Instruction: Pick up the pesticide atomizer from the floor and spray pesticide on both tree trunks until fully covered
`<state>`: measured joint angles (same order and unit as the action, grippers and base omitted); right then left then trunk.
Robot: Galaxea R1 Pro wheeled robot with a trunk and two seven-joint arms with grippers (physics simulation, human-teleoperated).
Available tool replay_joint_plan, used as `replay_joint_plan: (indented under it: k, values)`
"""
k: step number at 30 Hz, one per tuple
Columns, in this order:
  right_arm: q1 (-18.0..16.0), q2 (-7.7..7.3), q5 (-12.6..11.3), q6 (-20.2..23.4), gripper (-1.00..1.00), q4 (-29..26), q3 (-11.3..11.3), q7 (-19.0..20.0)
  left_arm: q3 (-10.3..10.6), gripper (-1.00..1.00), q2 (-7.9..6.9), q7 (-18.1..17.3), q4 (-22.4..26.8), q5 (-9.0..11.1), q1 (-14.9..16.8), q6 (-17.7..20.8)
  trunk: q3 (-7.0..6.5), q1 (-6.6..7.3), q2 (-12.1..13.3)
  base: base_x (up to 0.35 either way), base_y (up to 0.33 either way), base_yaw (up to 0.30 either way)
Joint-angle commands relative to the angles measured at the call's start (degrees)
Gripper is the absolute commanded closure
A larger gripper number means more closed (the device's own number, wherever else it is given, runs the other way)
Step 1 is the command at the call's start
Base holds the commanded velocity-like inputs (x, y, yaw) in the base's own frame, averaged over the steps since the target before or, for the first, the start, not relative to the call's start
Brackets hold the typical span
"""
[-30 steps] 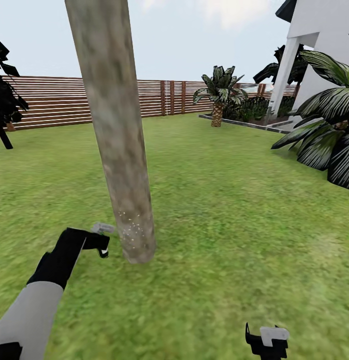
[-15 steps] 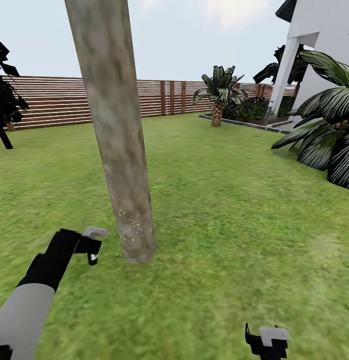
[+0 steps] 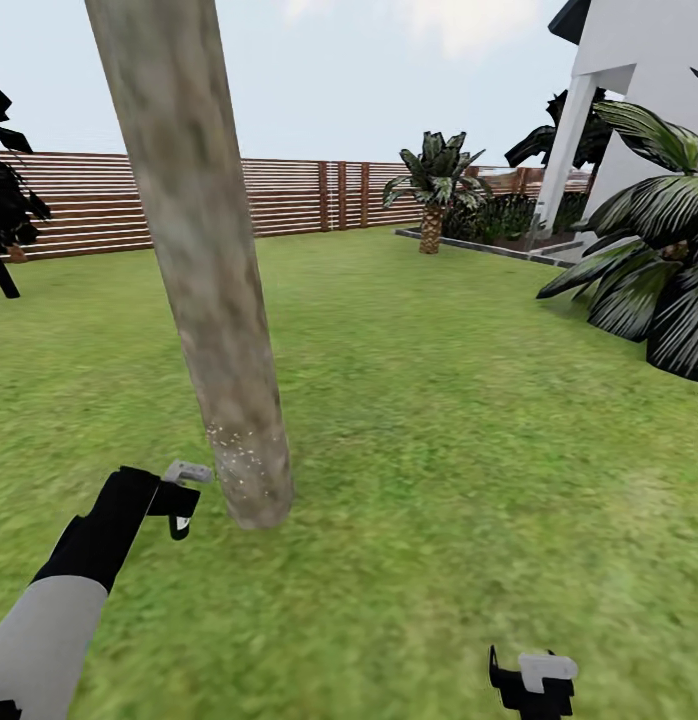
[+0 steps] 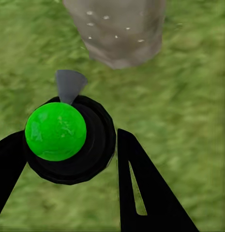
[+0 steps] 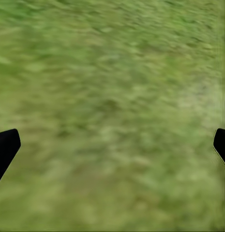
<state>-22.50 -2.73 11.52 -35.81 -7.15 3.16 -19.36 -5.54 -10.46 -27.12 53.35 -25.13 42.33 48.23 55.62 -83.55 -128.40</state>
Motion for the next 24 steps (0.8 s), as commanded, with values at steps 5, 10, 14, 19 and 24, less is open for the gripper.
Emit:
replay_joint_plan:
  k: [5,10,14,19,24]
  values:
    - [0.0,0.01,0.0,0.0,-1.0,0.0,0.0,0.0,0.0,1.0,0.02,0.4,0.1,0.1,-0.1,-0.1,0.0,0.0,0.0,0.0,-0.277,0.0]
    - [0.0,0.09,0.0,0.0,-1.0,0.0,0.0,0.0,0.0,1.0,0.05,0.6,0.0,0.1,-0.1,-0.1,0.0,0.0,0.0,0.0,-0.277,0.0]
    - [0.0,0.1,0.0,0.0,-1.0,0.0,0.0,0.0,-0.1,1.0,-0.13,4.7,-2.6,0.1,-0.2,-0.4,0.0,0.0,0.0,0.0,-0.277,0.003]
    - [0.0,0.1,0.0,0.0,-1.0,0.0,0.0,0.0,-0.5,1.0,0.24,9.0,-8.2,0.3,-0.2,-7.1,0.0,0.0,0.0,0.0,-0.277,0.194]
    - [0.0,0.1,0.0,0.0,-1.0,0.0,0.0,0.0,-3.3,1.0,4.24,12.9,-10.5,0.3,-0.2,-8.1,0.0,0.0,0.0,0.003,-0.277,0.274]
